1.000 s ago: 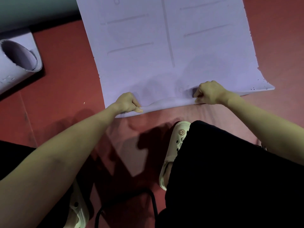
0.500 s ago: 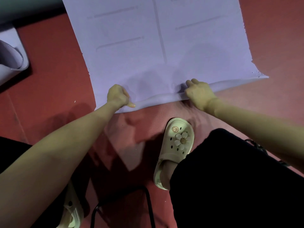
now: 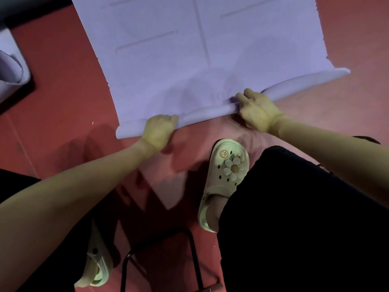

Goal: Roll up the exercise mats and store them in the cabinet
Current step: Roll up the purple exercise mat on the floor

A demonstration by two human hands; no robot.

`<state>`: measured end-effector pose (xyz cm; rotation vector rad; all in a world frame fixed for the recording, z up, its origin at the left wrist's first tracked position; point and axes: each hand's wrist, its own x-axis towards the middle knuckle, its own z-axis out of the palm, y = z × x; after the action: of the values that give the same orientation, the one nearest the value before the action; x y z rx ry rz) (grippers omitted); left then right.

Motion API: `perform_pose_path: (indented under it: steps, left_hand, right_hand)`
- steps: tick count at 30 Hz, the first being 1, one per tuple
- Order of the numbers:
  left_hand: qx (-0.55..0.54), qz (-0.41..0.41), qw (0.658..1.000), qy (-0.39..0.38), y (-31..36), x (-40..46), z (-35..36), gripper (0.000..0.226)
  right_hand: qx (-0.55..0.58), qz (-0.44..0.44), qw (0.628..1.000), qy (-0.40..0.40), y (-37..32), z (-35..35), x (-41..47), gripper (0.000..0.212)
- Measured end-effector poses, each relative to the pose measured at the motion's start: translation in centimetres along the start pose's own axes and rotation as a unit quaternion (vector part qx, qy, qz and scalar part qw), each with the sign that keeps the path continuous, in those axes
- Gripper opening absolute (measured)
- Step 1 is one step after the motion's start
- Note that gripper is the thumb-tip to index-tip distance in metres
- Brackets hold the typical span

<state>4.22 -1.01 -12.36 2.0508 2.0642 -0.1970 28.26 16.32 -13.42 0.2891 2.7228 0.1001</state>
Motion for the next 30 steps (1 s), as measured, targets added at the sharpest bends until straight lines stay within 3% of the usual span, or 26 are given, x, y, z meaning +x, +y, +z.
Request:
perform_pose_path:
  steps: [3, 5, 10, 13, 15, 22, 30]
  left_hand:
    - [0.039, 0.063, 0.996, 0.054, -0.5, -1.5, 1.8, 0.034]
    - [0.045, 0.059, 0.996, 0.053, -0.7, -1.5, 2.1, 0.037]
    - [-0.002, -0.032, 0.999, -0.008, 0.2, -0.2, 0.6, 0.03]
    - [-0.058, -0.111, 0.991, -0.054, 0.6, 1.0, -0.8, 0.007]
    - [-0.053, -0.149, 0.982, -0.099, 0.1, 2.1, -1.2, 0.009]
    - [-0.19, -0.194, 0.949, -0.16, -3.6, 5.6, -3.0, 0.018]
    - [-0.256, -0.215, 0.919, -0.21, -5.1, 7.9, -2.9, 0.026]
  right_hand:
    - [-0.031, -0.002, 0.997, 0.064, 0.0, 0.6, -0.1, 0.008]
    - [-0.053, 0.006, 0.994, 0.097, 0.2, 1.2, 0.0, 0.008]
    - [-0.025, 0.019, 0.981, 0.192, 1.0, 2.7, 0.2, 0.012]
    - [0.011, 0.05, 0.974, 0.221, 1.4, 3.8, 0.2, 0.019]
    - [0.028, 0.062, 0.967, 0.244, 1.5, 4.5, 0.3, 0.02]
    - [0.058, 0.057, 0.952, 0.296, 2.8, 5.1, 2.3, 0.018]
    - [0.082, 0.096, 0.942, 0.311, 3.5, 4.3, 4.8, 0.01]
